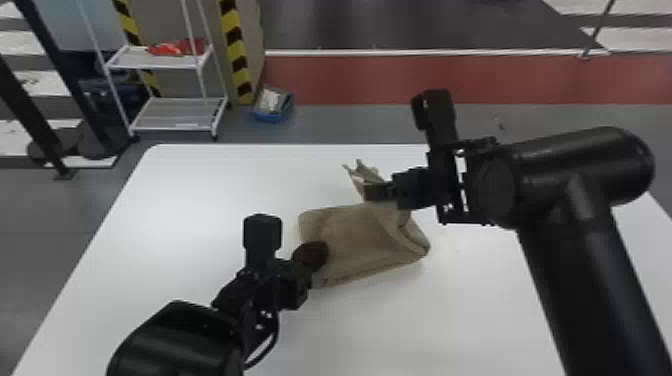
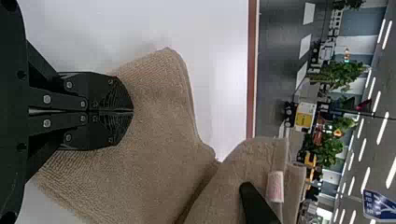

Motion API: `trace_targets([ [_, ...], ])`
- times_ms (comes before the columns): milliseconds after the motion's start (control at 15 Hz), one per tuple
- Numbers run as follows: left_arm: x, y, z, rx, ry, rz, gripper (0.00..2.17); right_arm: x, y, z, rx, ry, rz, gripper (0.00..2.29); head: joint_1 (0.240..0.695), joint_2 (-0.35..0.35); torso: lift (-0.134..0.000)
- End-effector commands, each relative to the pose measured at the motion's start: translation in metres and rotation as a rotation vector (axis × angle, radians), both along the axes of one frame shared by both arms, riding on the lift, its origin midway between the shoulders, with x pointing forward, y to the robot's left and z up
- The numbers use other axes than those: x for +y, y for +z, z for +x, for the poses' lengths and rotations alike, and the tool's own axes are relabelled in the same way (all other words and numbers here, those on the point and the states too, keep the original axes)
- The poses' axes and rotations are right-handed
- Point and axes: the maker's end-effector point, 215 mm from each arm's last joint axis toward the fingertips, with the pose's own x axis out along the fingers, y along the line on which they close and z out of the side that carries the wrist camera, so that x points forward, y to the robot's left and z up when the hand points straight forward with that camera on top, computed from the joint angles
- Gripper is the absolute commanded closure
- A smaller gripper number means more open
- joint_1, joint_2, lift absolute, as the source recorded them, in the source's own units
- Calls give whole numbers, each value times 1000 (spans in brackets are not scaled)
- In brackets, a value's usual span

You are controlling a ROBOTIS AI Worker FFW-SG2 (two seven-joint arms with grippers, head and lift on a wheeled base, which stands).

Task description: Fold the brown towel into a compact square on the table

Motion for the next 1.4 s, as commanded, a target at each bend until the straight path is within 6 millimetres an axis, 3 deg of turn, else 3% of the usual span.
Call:
trace_targets([
  [0, -12, 0, -4, -3, -16, -7, 1706, 26, -15, -10, 8, 37, -27, 1507, 695, 39, -118],
  [333, -7, -2, -7, -3, -3, -8, 1706, 33, -48, -14, -11, 54, -135, 1497, 695, 60, -118],
  [667, -11, -2, -9, -4, -8, -12, 1706, 51, -52, -14, -69, 83, -155, 1474, 695, 74, -118],
  [800, -8, -2, -8, -4, -5, -10, 1706, 55, -57, -17, -66, 93, -162, 1254, 695, 83, -118],
  [867, -7, -1, -8, -5, -4, -10, 1706, 54, -60, -18, -65, 93, -170, 937, 695, 86, -118],
  [933, -6, -2, -8, -5, -4, -9, 1706, 54, -62, -18, -72, 91, -169, 296, 695, 88, -118],
  [1000, -6, -2, -8, -5, -3, -10, 1706, 55, -64, -19, -74, 86, -148, -2, 695, 89, -118],
  [1067, -6, -2, -8, -3, -5, -10, 1706, 58, -63, -22, -72, 79, -92, -2, 695, 90, -118],
  [1200, -7, -4, -9, 0, -6, -12, 1706, 71, -40, -31, -98, 82, 12, 53, 695, 96, -118],
  [1333, -5, -4, -8, -1, -1, -12, 1706, 63, -18, -40, -109, 65, 72, 63, 695, 106, -118],
])
